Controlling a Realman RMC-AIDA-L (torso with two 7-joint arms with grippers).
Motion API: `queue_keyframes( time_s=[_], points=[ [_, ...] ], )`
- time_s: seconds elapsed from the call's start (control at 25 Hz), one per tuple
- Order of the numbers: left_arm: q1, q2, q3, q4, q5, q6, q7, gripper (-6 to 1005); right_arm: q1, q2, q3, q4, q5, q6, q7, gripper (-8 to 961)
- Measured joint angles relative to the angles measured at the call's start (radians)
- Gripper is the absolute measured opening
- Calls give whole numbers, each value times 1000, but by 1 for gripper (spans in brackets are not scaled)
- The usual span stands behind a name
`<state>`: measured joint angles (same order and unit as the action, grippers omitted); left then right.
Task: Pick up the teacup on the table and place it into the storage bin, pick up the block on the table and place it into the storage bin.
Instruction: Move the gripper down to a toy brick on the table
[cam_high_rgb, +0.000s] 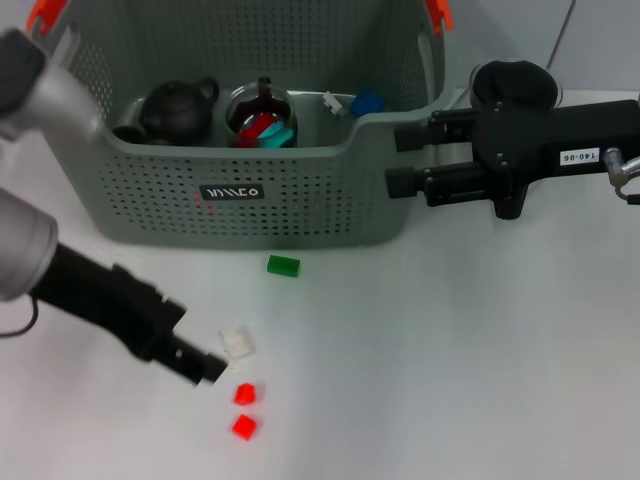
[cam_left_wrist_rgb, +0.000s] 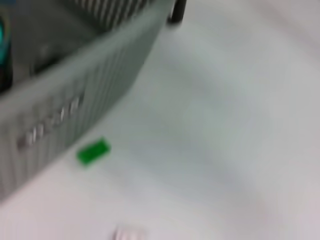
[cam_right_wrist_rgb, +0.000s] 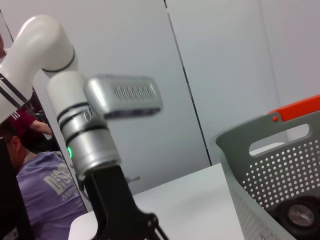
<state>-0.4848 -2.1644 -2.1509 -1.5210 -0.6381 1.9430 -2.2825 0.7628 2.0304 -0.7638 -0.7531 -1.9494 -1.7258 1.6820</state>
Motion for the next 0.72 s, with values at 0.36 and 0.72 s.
queue_keyframes(
  time_s=[0.36,0.72],
  points=[
    [23,-5,190,26,115,-115,11,946,4,14,-2,0,0,25,-21,778],
    [24,-6,259,101,144,-299,102,939,1,16,1,1,0,17,-16,778]
  ],
)
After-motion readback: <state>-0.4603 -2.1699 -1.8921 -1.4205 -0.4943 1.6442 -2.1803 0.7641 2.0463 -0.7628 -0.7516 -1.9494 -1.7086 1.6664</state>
